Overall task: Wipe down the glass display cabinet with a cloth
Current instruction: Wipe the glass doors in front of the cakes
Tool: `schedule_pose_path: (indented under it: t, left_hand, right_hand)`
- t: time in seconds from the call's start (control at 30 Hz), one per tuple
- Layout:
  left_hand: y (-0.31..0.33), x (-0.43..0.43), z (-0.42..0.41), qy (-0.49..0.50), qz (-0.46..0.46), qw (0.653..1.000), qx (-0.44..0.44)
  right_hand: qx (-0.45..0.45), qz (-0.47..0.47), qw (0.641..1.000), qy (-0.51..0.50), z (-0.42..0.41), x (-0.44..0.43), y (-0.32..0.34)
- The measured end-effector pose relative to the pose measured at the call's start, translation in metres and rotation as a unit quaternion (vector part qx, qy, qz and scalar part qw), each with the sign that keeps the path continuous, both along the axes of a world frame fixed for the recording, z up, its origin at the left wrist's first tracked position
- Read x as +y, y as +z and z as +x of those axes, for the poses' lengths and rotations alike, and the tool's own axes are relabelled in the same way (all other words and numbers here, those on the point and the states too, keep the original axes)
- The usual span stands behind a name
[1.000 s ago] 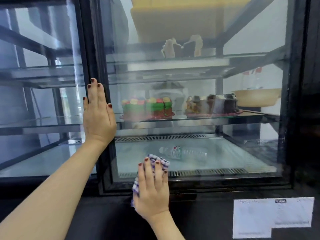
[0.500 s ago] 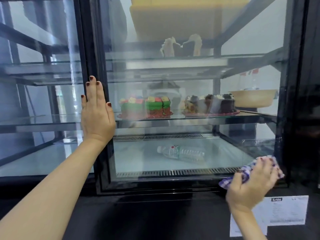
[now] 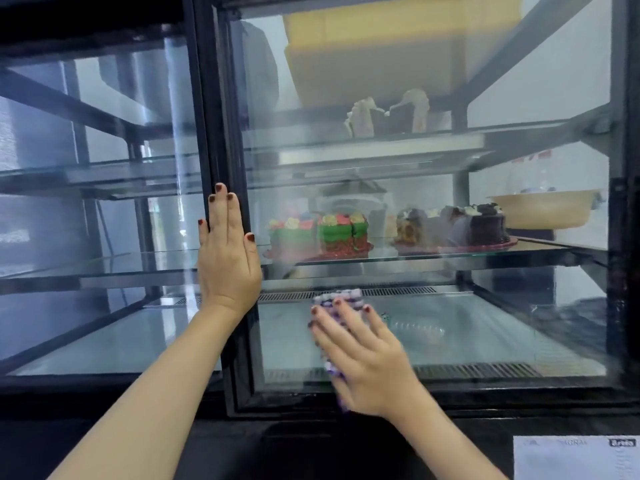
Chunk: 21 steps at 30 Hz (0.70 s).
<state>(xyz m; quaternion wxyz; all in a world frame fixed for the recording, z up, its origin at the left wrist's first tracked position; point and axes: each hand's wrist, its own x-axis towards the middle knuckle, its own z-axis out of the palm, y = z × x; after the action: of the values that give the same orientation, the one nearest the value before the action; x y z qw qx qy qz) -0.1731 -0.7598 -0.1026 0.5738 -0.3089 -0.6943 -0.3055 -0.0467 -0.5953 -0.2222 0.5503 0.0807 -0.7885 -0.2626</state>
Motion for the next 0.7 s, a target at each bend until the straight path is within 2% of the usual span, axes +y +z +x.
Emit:
schedule_pose_path:
  t: [0.07, 0.13, 0.2, 0.27, 0.33, 0.43, 0.5, 0.57, 0.6, 0.63, 0.7]
  left_hand:
    - [-0.001, 0.0, -0.002, 0.0, 0.003, 1.0, 0.001]
    - [-0.001, 0.0, -0.002, -0.002, 0.003, 1.0, 0.004]
    - [-0.002, 0.0, 0.0, -0.009, 0.006, 1.0, 0.003]
    - [-0.002, 0.0, 0.001, -0.015, 0.011, 1.0, 0.002]
    - [-0.002, 0.0, 0.0, -0.016, 0.017, 1.0, 0.0]
    - [-0.002, 0.0, 0.0, -0.014, 0.017, 1.0, -0.01]
    - [-0.002, 0.0, 0.0, -0.012, 0.017, 1.0, -0.013]
    - [-0.001, 0.0, 0.001, -0.013, 0.016, 1.0, -0.018]
    - [-0.002, 0.0, 0.001, -0.015, 0.014, 1.0, -0.018]
    - [-0.003, 0.0, 0.0, -0.016, 0.015, 1.0, -0.017]
    - [-0.003, 0.001, -0.001, -0.021, 0.018, 1.0, -0.01]
  right_hand:
    - [0.092, -0.061, 0.994, 0.0, 0.02, 0.037, 0.057]
    - [0.174, -0.156, 0.972, -0.001, 0.038, 0.068, 0.129]
    - [0.226, -0.239, 0.944, -0.007, 0.049, 0.085, 0.201]
    - [0.244, -0.268, 0.932, -0.013, 0.049, 0.083, 0.257]
    - [0.214, -0.218, 0.952, -0.021, 0.038, 0.06, 0.28]
    - [0.07, 0.001, 0.997, -0.023, 0.017, 0.025, 0.227]
    - [-0.074, 0.182, 0.98, -0.027, 0.019, 0.016, 0.149]
    - [-0.198, 0.322, 0.923, -0.073, 0.042, 0.037, 0.081]
    - [-0.214, 0.335, 0.913, -0.09, 0.055, 0.056, 0.062]
    - [-0.21, 0.313, 0.922, -0.091, 0.067, 0.074, 0.058]
    - [-0.152, 0.224, 0.96, -0.067, 0.08, 0.105, 0.08]
